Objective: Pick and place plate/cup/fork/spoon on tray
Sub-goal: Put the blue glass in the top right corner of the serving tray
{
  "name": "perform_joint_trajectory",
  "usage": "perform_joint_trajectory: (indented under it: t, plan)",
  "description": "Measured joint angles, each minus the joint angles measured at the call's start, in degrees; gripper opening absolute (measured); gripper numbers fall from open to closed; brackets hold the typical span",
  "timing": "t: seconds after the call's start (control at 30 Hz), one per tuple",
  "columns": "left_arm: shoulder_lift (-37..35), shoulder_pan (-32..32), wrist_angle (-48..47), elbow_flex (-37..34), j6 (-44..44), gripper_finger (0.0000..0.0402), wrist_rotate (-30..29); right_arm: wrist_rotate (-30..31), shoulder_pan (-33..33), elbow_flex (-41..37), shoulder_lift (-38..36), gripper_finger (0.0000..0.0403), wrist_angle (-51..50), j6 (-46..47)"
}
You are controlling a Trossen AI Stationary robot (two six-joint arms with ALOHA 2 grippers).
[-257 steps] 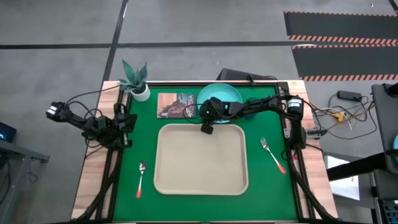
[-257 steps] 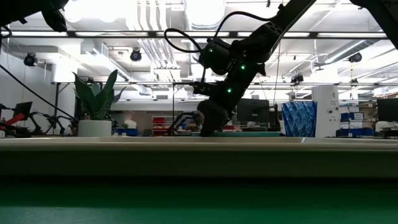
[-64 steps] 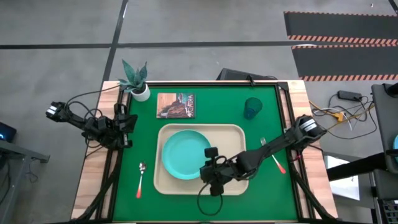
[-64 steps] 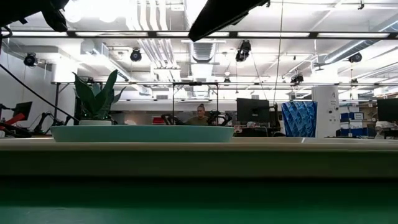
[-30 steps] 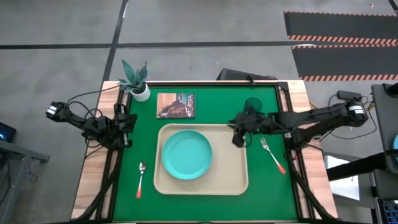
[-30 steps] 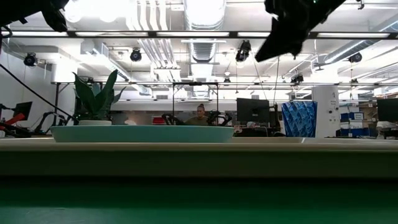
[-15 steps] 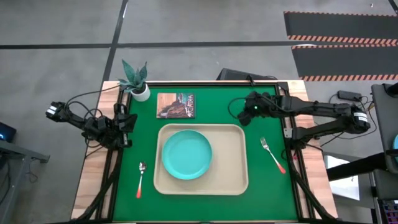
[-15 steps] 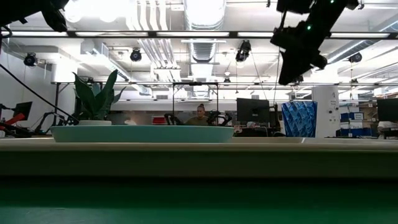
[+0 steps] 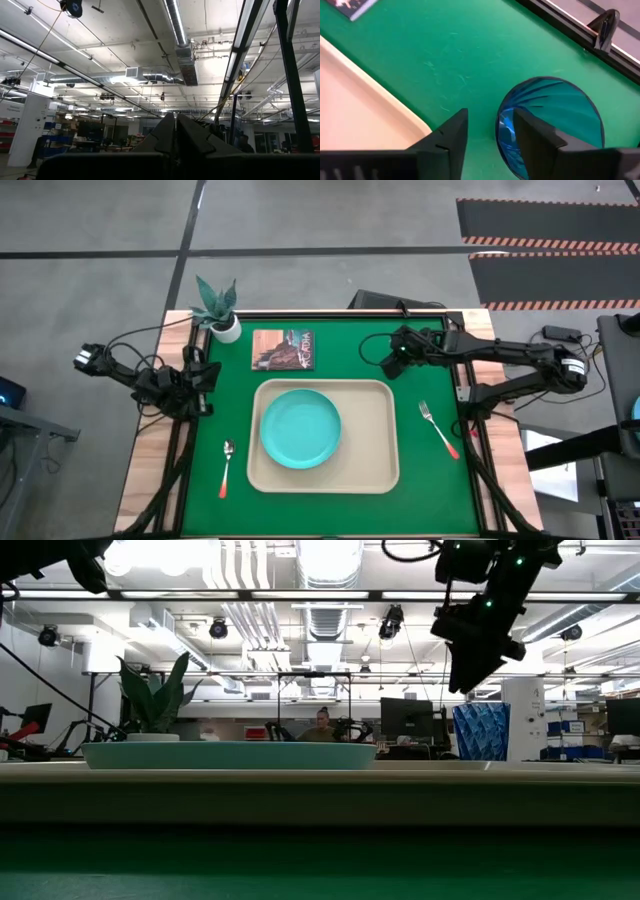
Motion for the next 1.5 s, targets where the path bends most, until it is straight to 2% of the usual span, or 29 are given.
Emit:
perform_joint_trajectory:
  t: [0.23,1.03,1.17,1.5]
  plan:
    - [0.0,0.0,0.0,0.0,0.0,0.0004,0.0,1.6,-0.2,0.0,3.5,0.0182,0.0,-0.2]
    - [0.0,0.0,0.0,0.0,0.0,0.0004,0.0,1.6,-0.5,-0.2,6.1,0.0174,0.0,-0.7]
    - [0.0,0.0,0.0,0.0,0.0,0.0004,0.0,1.6,-0.5,-0.6,6.1,0.0159,0.0,-0.7]
    - [0.0,0.0,0.0,0.0,0.0,0.0004,-0.1,1.5,-0.5,-1.1,6.1,0.0092,0.0,-0.6]
